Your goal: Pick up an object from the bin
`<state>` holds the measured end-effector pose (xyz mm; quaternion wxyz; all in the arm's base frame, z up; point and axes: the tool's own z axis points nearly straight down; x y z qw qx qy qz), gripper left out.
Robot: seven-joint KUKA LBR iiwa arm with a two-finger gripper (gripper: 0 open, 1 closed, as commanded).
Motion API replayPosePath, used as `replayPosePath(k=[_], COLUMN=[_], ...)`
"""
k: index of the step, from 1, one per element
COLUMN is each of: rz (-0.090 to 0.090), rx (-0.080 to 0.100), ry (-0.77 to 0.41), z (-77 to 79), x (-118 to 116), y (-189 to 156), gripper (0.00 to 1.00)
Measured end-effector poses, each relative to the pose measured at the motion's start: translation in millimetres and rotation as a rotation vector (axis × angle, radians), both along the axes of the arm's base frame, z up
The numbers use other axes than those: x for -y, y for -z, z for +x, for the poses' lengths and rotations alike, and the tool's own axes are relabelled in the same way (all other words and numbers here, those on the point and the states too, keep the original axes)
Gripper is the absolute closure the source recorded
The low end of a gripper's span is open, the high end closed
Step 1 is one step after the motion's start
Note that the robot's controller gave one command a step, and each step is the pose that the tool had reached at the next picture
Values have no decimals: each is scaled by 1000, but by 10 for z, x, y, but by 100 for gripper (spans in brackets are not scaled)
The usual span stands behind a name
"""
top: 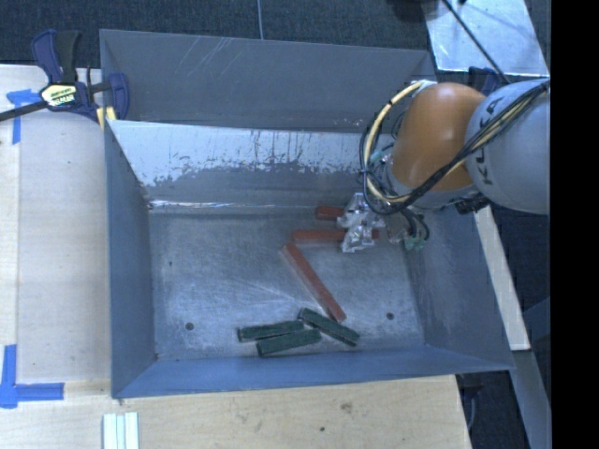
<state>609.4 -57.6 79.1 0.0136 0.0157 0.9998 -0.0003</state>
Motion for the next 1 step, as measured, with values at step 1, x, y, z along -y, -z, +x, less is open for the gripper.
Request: replayPosePath(k=[1], rz=[0], rx=[0], ry=[0], z=[0], x=[0], y=[0], gripper=[100])
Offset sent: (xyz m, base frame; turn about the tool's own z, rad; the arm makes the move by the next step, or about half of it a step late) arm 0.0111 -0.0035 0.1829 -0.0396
